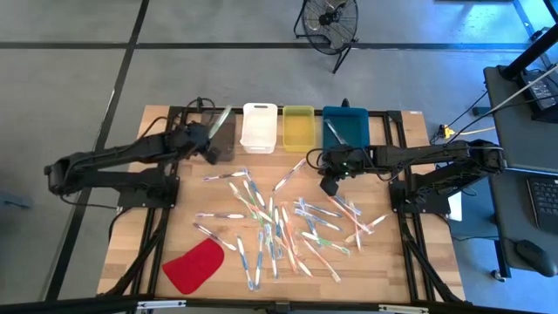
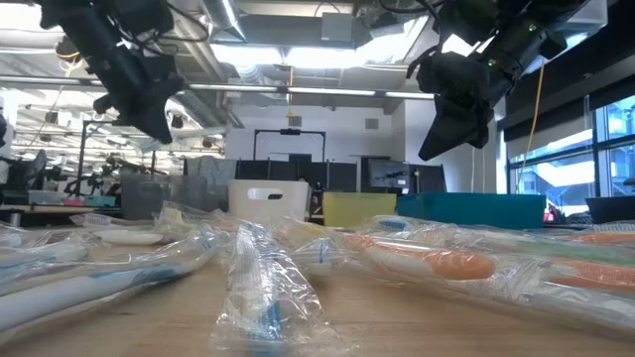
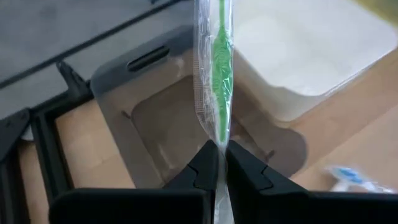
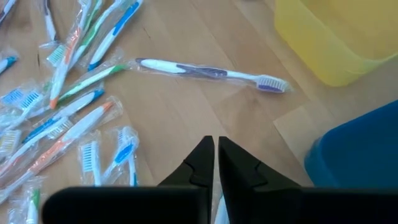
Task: Pick & Place Toothbrushes
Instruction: Put the green toothbrush into the black bin
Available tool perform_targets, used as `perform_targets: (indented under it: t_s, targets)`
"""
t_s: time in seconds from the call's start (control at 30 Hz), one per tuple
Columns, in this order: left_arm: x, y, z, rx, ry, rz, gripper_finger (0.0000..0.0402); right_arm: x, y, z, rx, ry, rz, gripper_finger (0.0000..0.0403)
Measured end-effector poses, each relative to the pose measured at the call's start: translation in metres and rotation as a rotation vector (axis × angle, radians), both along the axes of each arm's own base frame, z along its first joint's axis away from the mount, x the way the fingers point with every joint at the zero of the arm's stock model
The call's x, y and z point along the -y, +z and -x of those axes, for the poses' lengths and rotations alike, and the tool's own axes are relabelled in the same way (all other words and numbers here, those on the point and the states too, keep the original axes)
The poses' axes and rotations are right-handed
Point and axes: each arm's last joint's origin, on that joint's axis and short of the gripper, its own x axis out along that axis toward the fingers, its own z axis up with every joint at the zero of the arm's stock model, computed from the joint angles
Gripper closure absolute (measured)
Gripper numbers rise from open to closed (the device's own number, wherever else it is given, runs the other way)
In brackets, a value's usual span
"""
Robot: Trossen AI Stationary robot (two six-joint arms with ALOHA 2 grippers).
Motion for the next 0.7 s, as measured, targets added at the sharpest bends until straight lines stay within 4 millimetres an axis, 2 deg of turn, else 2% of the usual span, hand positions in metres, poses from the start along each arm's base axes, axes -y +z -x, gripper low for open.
perform_targets:
  t_s: [0.37,0.53,0.7]
  targets:
    - [-0.03,-0.013,0.002,-0.055,0.051,0.098,0.0386,0.0,0.0,0.0,0.0,-0.001,-0.001,0.0384]
    - [-0.041,-0.016,-0.005,-0.018,-0.007,0.108,0.0386,0.0,0.0,0.0,-0.001,-0.011,0.01,0.0394]
    - [-0.048,-0.023,-0.01,-0.096,-0.074,0.097,0.0386,0.0,0.0,0.0,-0.001,-0.011,0.01,0.0395]
